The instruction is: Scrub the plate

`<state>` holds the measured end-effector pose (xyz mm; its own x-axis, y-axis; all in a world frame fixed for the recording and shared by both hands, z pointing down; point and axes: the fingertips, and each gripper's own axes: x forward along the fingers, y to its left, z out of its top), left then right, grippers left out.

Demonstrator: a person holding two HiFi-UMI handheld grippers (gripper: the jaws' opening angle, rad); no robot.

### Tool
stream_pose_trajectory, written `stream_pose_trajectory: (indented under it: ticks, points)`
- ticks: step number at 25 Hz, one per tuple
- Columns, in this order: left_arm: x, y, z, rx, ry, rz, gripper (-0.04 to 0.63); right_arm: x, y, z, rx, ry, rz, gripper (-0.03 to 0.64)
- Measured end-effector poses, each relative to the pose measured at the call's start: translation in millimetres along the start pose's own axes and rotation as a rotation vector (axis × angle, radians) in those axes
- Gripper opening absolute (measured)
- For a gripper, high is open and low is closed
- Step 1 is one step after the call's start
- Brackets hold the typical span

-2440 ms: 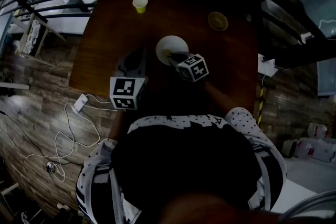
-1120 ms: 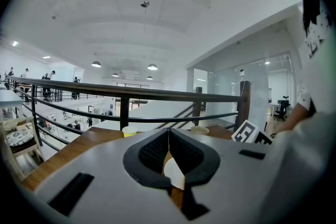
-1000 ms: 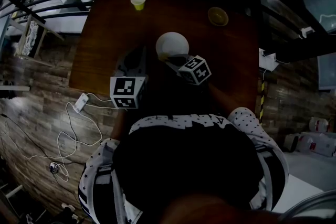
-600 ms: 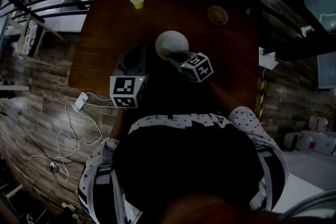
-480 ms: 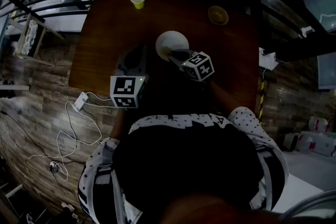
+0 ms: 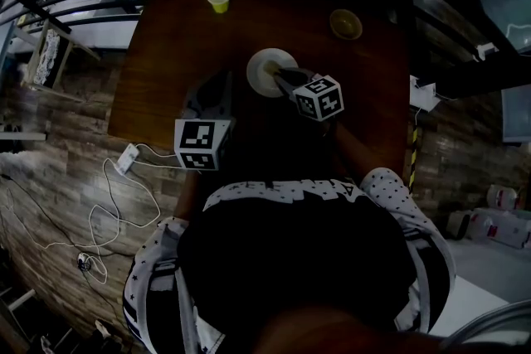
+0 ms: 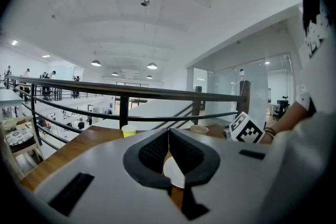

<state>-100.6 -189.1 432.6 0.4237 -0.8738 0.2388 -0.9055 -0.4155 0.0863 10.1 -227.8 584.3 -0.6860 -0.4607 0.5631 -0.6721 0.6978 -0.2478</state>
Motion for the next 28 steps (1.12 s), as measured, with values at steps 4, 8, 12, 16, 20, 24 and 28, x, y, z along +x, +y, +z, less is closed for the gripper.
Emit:
stream_pose_trajectory:
  ticks: [4,8,12,16,20,24,28]
  points:
    - [1,-1,1,0.0,0.0,-0.004,0.014,1,-10,-1,0.028,-0.007,-0.025,0.049]
    - [2,-2,1,0.001,0.004,-0.006,0.014,1,-23,0,0.016,-0.002,-0.062,0.05]
    - [2,-3,3,0.004,0.005,-0.004,0.014,1,-35,2,0.007,-0.004,-0.098,0.05]
    - [3,-2,1,0.006,0.01,-0.001,0.014,4,-44,3,0.007,-0.013,-0.12,0.05]
    - [4,-3,1,0.007,0.014,-0.001,0.014,7,-51,6,-0.001,-0.016,-0.139,0.05]
    - [4,-3,0,0.007,0.018,0.004,0.014,10,-57,9,-0.015,-0.016,-0.156,0.049]
    - [4,-1,-1,0.006,0.02,0.009,0.014,12,-60,6,-0.023,-0.006,-0.162,0.05]
